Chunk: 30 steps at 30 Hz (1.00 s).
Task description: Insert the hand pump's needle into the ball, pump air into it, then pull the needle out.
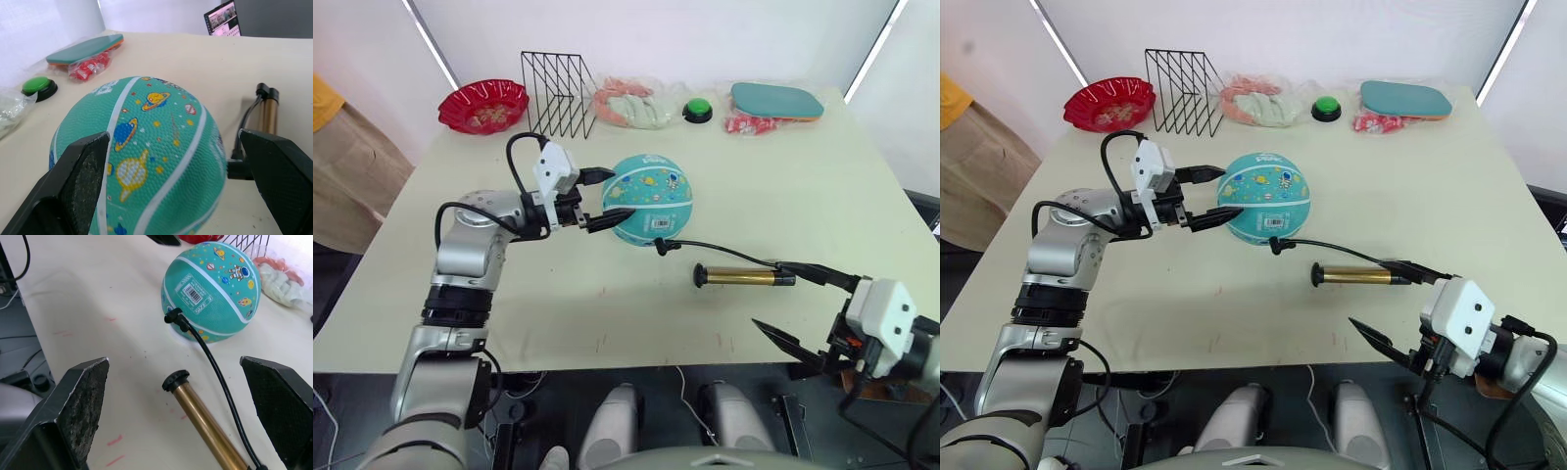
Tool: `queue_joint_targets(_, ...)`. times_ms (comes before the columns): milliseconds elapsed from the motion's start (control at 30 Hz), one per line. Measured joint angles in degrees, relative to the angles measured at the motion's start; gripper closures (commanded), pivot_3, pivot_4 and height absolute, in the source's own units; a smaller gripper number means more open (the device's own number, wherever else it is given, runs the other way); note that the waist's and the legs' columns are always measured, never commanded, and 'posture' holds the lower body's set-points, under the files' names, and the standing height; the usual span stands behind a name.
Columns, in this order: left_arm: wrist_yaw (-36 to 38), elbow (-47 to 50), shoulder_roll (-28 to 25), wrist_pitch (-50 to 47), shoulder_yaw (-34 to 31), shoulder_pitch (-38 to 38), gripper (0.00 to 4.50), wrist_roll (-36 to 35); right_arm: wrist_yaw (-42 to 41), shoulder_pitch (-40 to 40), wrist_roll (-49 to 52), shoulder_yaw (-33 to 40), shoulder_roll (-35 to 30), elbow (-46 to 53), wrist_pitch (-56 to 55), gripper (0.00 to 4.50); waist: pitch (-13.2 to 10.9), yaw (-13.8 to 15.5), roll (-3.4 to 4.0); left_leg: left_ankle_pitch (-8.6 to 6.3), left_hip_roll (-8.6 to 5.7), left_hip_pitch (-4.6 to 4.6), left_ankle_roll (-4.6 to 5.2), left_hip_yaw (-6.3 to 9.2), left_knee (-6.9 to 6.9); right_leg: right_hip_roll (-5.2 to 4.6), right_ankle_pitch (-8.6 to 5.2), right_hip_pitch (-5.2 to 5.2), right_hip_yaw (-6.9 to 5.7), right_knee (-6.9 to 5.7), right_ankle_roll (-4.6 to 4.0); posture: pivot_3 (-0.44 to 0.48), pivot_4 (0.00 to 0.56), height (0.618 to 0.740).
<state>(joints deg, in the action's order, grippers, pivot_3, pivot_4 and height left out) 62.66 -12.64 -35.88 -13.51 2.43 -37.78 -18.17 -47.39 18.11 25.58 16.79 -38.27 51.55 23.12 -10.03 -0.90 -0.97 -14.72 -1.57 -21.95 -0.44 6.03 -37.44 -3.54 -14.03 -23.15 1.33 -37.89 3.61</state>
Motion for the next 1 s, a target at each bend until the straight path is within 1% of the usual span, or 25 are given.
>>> queue_joint_targets(100, -0.05, -1.89, 0.61, 1.67, 0.55, -0.52, 0.00, 1.40, 1.34, -1.95, -0.36, -2.64, -0.02, -0.04, 0.26, 0.01, 0.00, 0.04, 0.00, 0.00, 0.00, -0.01, 0.00, 0.02, 0.00, 0.00, 0.00, 0.00, -0.01, 0.00, 0.00, 0.000, 0.150, 0.740)
queue_joint_targets(200, -1.61, -4.93, 2.82, 3.60, 0.62, -1.44, 0.00, 3.27, 2.81, -3.49, -1.61, -5.76, -0.06, -0.50, 0.56, 0.01, -0.01, 0.21, -0.02, 0.00, -0.03, -0.02, 0.00, 0.04, -0.03, -0.01, 0.00, 0.00, -0.03, -0.01, 0.01, 0.000, 0.150, 0.740)
queue_joint_targets(267, -2.79, -7.02, 4.89, 5.93, 0.76, -2.34, 0.00, 4.49, 4.34, -6.79, -2.79, -9.36, -0.02, -1.57, 1.83, 0.01, 0.00, 0.29, -0.04, 0.01, -0.06, -0.03, 0.00, 0.05, -0.09, -0.03, 0.04, 0.02, -0.02, 0.00, 0.08, 0.000, 0.150, 0.740)
queue_joint_targets(333, -3.06, -7.83, 5.76, 7.29, 0.72, -2.37, 0.00, 4.99, 6.29, -10.16, -4.12, -13.00, 0.50, -3.20, 3.44, 0.01, 0.01, 0.22, -0.06, 0.01, -0.07, 0.01, 0.00, 0.05, -0.10, -0.03, 0.05, 0.05, -0.01, -0.01, 0.08, 0.000, 0.150, 0.740)
queue_joint_targets(400, -3.16, -8.20, 5.92, 8.20, 0.62, -2.10, 0.00, 5.57, 7.87, -13.48, -5.70, -16.51, 1.21, -4.88, 4.41, 0.01, 0.02, 0.25, -0.07, 0.01, -0.07, 0.01, 0.00, 0.09, -0.10, -0.02, 0.05, 0.05, -0.03, -0.02, 0.08, 0.000, 0.150, 0.740)
queue_joint_targets(467, -3.17, -8.29, 5.91, 8.87, 0.50, -1.81, 0.00, 5.85, 9.77, -18.55, -8.92, -21.13, 2.75, -7.60, 4.89, 0.01, 0.02, 0.17, -0.07, 0.02, -0.08, 0.01, -0.02, 0.10, -0.11, -0.02, 0.05, 0.04, -0.03, -0.05, 0.08, 0.000, 0.150, 0.740)
queue_joint_targets(567, -3.19, -8.16, 6.25, 8.82, 0.32, -1.55, 0.00, 5.81, 13.29, -29.51, -18.71, -31.56, 5.54, -16.21, 5.01, 0.01, 0.02, 0.18, -0.08, 0.08, -0.10, 0.03, -0.09, 0.14, -0.11, -0.02, 0.06, 0.04, -0.04, -0.07, 0.08, 0.000, 0.150, 0.740)
queue_joint_targets(633, -3.17, -8.03, 6.35, 8.54, 0.33, -1.47, 0.00, 5.71, 14.36, -34.21, -24.53, -36.93, 6.29, -21.72, 4.33, 0.01, 0.02, 0.38, -0.08, 0.09, -0.13, 0.00, -0.10, 0.23, -0.12, -0.02, 0.06, 0.04, -0.08, -0.06, 0.07, 0.000, 0.150, 0.740)
queue_joint_targets(700, -3.11, -7.86, 6.43, 8.24, 0.33, -1.46, 0.00, 5.63, 14.85, -35.63, -27.36, -39.85, 7.76, -24.73, 3.99, 0.01, 0.02, 0.54, -0.07, 0.09, -0.17, -0.08, -0.10, 0.35, -0.11, -0.04, 0.06, 0.02, -0.16, -0.06, 0.06, 0.000, 0.150, 0.740)
queue_joint_targets(733, -3.07, -7.22, 6.26, 7.62, 0.07, -1.24, 0.00, 5.61, 15.34, -37.91, -30.52, -43.35, 9.23, -28.93, 2.67, 0.01, 0.04, 0.35, -0.11, 0.16, -0.18, -0.13, -0.23, 0.34, -0.11, -0.06, 0.07, -0.01, -0.15, -0.02, 0.05, 0.000, 0.150, 0.740)
queue_joint_targets(767, -3.16, -7.03, 6.37, 7.55, 0.08, -1.36, 0.00, 5.60, 15.52, -38.84, -31.48, -44.07, 9.80, -30.32, 2.28, 0.01, 0.04, 0.11, -0.11, 0.22, -0.20, -0.13, -0.34, 0.29, -0.11, -0.07, 0.07, -0.02, -0.09, -0.02, 0.06, 0.000, 0.150, 0.740)
queue_joint_targets(833, -3.30, -5.85, 6.48, 6.64, 0.04, -1.06, 0.00, 5.61, 16.50, -42.16, -36.21, -47.60, 11.61, -36.27, -1.45, 0.01, 0.04, 0.02, -0.11, 0.21, -0.20, -0.09, -0.32, 0.30, -0.09, -0.06, 0.07, -0.02, -0.09, -0.05, 0.06, 0.000, 0.150, 0.740)
queue_joint_targets(900, -3.72, -5.56, 6.43, 6.30, -0.20, -0.41, 0.00, 5.61, 17.06, -42.78, -38.89, -49.08, 12.72, -39.36, -4.15, 0.01, 0.04, 0.20, -0.11, 0.17, -0.20, -0.10, -0.26, 0.39, -0.06, -0.06, 0.06, -0.02, -0.18, -0.06, 0.05, 0.000, 0.150, 0.740)
queue_joint_targets(933, -3.74, -5.53, 6.42, 6.25, -0.24, -0.27, 0.00, 5.61, 17.26, -42.79, -39.47, -49.34, 12.91, -39.97, -4.84, 0.52, 0.04, 0.23, -0.11, 0.17, -0.20, -0.11, -0.26, 0.41, -0.06, -0.06, 0.06, -0.02, -0.20, -0.06, 0.05, 0.000, 0.150, 0.740)
queue_joint_targets(967, -3.74, -5.38, 6.40, 6.09, -0.29, -0.22, 0.00, 5.61, 17.82, -42.80, -40.90, -49.78, 13.36, -41.45, -6.35, 0.70, 0.04, 0.23, -0.11, 0.18, -0.20, -0.12, -0.26, 0.39, -0.06, -0.07, 0.07, -0.02, -0.19, -0.05, 0.05, 0.000, 0.150, 0.740)
queue_joint_targets(1000, -3.74, -5.22, 6.39, 6.01, -0.29, -0.22, 0.00, 5.61, 17.98, -42.80, -41.36, -49.81, 13.57, -41.86, -6.87, 1.18, 0.04, 0.21, -0.11, 0.18, -0.21, -0.11, -0.27, 0.38, -0.06, -0.07, 0.07, -0.02, -0.17, -0.06, 0.05, 0.000, 0.150, 0.740)
